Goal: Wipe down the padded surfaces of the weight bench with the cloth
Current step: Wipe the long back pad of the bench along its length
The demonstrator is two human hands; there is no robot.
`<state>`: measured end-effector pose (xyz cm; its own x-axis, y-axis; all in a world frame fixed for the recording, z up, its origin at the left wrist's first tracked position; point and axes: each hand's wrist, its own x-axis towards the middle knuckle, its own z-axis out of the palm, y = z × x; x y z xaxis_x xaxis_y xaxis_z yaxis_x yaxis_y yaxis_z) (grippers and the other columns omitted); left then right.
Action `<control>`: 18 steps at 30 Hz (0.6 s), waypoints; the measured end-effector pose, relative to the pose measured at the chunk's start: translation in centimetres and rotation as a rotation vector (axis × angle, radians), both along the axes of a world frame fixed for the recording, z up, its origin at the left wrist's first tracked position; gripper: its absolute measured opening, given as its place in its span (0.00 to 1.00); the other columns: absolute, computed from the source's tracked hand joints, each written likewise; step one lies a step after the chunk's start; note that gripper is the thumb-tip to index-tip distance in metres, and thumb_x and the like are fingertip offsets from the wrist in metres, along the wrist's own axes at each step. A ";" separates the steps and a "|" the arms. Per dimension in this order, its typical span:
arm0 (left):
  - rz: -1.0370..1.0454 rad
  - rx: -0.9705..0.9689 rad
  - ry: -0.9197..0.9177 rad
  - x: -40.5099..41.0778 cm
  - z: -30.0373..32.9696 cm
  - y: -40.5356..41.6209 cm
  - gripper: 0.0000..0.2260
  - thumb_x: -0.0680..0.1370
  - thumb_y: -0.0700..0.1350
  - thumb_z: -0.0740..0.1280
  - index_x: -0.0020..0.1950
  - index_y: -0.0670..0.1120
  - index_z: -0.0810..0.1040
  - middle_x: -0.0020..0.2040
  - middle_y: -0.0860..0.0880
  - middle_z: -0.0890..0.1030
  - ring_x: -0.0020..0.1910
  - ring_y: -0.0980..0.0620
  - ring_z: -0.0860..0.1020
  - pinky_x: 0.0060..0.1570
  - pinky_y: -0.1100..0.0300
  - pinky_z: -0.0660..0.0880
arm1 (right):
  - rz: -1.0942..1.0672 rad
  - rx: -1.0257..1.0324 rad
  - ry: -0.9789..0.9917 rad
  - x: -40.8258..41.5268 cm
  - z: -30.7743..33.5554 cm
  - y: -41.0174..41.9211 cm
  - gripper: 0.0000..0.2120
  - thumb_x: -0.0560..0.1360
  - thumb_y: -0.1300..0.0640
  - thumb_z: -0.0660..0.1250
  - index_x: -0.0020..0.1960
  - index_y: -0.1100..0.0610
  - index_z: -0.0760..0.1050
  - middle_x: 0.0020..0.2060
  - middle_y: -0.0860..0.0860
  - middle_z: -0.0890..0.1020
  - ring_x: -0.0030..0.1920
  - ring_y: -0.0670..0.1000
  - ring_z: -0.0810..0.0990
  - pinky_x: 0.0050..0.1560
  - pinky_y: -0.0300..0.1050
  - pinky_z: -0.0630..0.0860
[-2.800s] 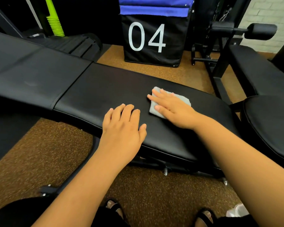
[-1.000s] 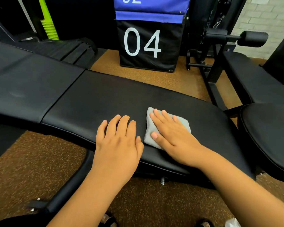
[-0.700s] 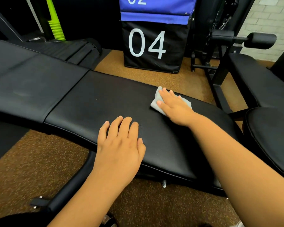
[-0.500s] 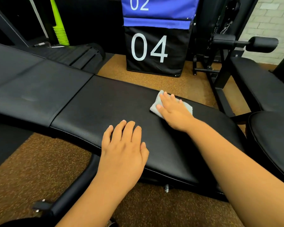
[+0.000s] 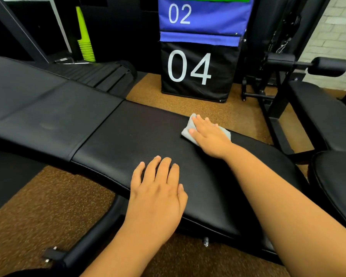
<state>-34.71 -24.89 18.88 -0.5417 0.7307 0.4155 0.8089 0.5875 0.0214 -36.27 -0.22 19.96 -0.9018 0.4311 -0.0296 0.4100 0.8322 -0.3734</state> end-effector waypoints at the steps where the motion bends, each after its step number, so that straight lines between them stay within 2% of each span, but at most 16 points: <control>1: 0.002 0.000 0.001 0.0 0.0 0.0 0.21 0.76 0.52 0.56 0.62 0.45 0.78 0.64 0.46 0.77 0.66 0.44 0.74 0.66 0.42 0.67 | -0.019 0.001 0.001 -0.9 0.2 0.6 0.28 0.83 0.44 0.46 0.80 0.52 0.46 0.79 0.50 0.49 0.79 0.54 0.45 0.76 0.55 0.41; 5: 0.008 -0.001 0.004 0.0 -0.1 -0.1 0.20 0.77 0.52 0.56 0.62 0.45 0.78 0.64 0.47 0.77 0.66 0.45 0.73 0.66 0.42 0.66 | -0.094 0.000 -0.003 -2.5 0.6 1.6 0.27 0.83 0.43 0.46 0.79 0.54 0.53 0.77 0.53 0.61 0.76 0.55 0.57 0.75 0.59 0.46; 7: 0.005 -0.002 0.006 0.0 -0.1 -0.1 0.20 0.77 0.52 0.56 0.62 0.45 0.78 0.64 0.47 0.77 0.66 0.45 0.73 0.66 0.43 0.66 | -0.107 0.052 0.002 -2.1 0.6 0.7 0.28 0.83 0.43 0.45 0.78 0.55 0.53 0.76 0.53 0.62 0.75 0.56 0.59 0.74 0.61 0.49; 9: 0.002 0.002 0.003 0.0 -0.1 -0.1 0.21 0.77 0.52 0.56 0.62 0.45 0.78 0.64 0.47 0.77 0.66 0.45 0.74 0.66 0.43 0.66 | -0.058 0.080 0.010 -1.0 0.3 -0.9 0.28 0.83 0.44 0.45 0.78 0.55 0.50 0.77 0.52 0.58 0.76 0.57 0.55 0.74 0.61 0.49; 12: -0.008 -0.001 0.003 0.0 -0.1 -0.1 0.21 0.76 0.52 0.56 0.62 0.45 0.78 0.64 0.46 0.77 0.67 0.45 0.74 0.66 0.42 0.66 | 0.048 0.049 0.009 2.5 0.0 -4.1 0.28 0.83 0.44 0.45 0.79 0.52 0.43 0.79 0.47 0.47 0.79 0.53 0.43 0.76 0.55 0.40; 14: -0.011 0.001 0.008 -0.1 0.0 -0.1 0.21 0.76 0.52 0.56 0.62 0.44 0.79 0.64 0.46 0.78 0.66 0.44 0.74 0.66 0.42 0.67 | 0.116 0.027 0.017 4.8 -0.3 -5.2 0.28 0.83 0.43 0.45 0.79 0.49 0.41 0.78 0.43 0.43 0.78 0.48 0.38 0.76 0.50 0.36; 18: -0.016 0.008 0.020 -0.1 0.0 0.0 0.21 0.76 0.51 0.56 0.62 0.44 0.79 0.63 0.45 0.78 0.66 0.44 0.74 0.65 0.42 0.66 | 0.155 -0.024 0.012 4.5 -0.1 -3.4 0.27 0.83 0.44 0.46 0.79 0.47 0.41 0.78 0.42 0.42 0.77 0.45 0.37 0.75 0.46 0.34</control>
